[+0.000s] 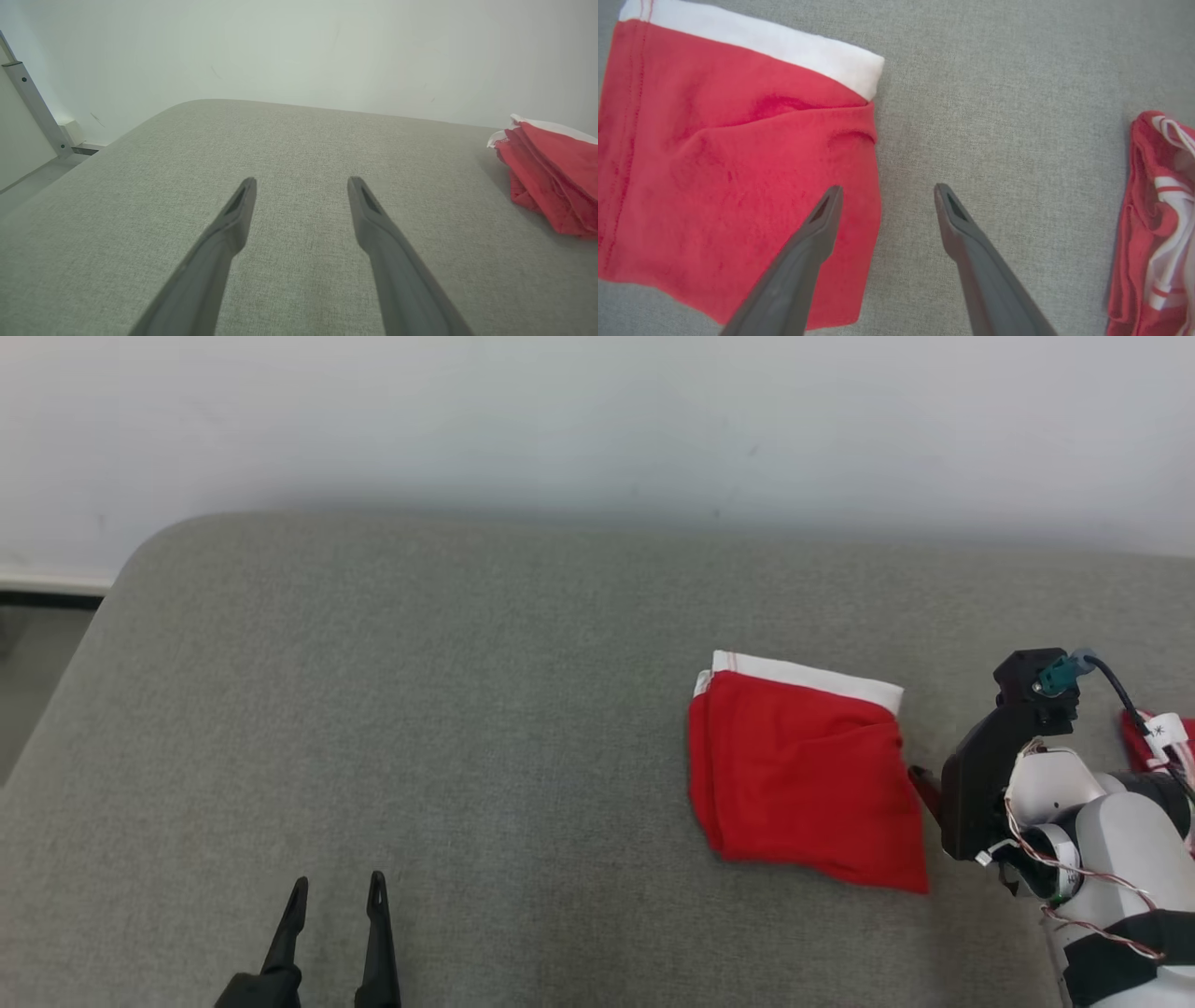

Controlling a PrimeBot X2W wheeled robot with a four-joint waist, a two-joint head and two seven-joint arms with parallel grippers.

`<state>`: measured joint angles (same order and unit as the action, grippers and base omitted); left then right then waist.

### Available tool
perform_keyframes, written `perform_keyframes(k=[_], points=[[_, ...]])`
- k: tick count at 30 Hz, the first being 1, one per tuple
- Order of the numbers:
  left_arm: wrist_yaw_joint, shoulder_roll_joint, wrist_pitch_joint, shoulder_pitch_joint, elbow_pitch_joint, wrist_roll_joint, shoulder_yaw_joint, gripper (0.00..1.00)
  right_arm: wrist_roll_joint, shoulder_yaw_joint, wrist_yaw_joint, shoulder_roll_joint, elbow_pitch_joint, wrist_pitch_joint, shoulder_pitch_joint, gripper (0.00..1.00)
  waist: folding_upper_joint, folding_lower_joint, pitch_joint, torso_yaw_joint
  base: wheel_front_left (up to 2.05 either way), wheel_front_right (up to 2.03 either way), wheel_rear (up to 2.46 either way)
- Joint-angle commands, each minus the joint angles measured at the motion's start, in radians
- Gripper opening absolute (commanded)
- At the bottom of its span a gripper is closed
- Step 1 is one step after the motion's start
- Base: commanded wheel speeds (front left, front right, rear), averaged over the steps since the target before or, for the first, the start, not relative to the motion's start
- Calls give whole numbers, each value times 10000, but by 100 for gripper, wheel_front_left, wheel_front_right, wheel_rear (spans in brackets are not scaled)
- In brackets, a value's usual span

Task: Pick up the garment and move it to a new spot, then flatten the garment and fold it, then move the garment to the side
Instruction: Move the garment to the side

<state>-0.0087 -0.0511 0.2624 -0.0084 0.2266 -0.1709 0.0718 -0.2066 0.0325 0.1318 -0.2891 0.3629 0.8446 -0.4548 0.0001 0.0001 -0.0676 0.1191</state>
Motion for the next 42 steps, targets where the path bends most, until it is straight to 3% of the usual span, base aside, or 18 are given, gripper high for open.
perform_keyframes(k=[1,14,15,16,17,18,19,24,28,34,42], points=[[7,11,28,-190,-41,-36,79,100,-56,112,-29,158,207,-14,-167,100,-1,-1,-548,480,0,0,0],[163,10,28,-617,19,-307,470,100,774,459,-29,470,1838,-278,-432,100,-1,-1,-1162,608,0,0,0],[174,9,28,-638,23,-314,494,100,801,456,-29,512,1959,-253,-428,93,-1,-1,-1167,569,0,0,0],[176,9,28,-667,20,-326,502,100,815,438,-29,566,2057,-215,-412,78,-1,-1,-1166,518,0,0,0],[189,9,28,-694,20,-318,522,100,831,378,-29,580,2119,-214,-406,33,-1,-1,-1166,472,0,0,0],[208,7,28,-709,14,-314,516,100,876,282,-29,563,2168,-221,-402,11,-1,-1,-1165,405,0,0,0],[214,9,28,-721,12,-313,526,100,875,164,-29,518,2191,-238,-392,0,-1,-1,-1168,353,0,0,0],[247,9,26,-744,-56,-321,485,100,775,-768,-34,-19,1863,-727,-828,0,-1,-1,-1158,-72,0,0,0],[246,7,28,-673,-181,-277,368,100,436,-2266,-31,-700,1320,-698,-1414,0,-1,-1,-1145,-670,0,0,0],[210,8,28,-733,-407,-383,206,100,-400,-4602,-31,-2348,60,-356,-2349,0,-1,-1,-1292,-1864,0,0,0],[94,5,28,-1078,-443,-466,310,100,-1432,-6217,-31,-4285,-1502,4,-3320,0,-1,-1,-1712,-3112,0,0,0]])
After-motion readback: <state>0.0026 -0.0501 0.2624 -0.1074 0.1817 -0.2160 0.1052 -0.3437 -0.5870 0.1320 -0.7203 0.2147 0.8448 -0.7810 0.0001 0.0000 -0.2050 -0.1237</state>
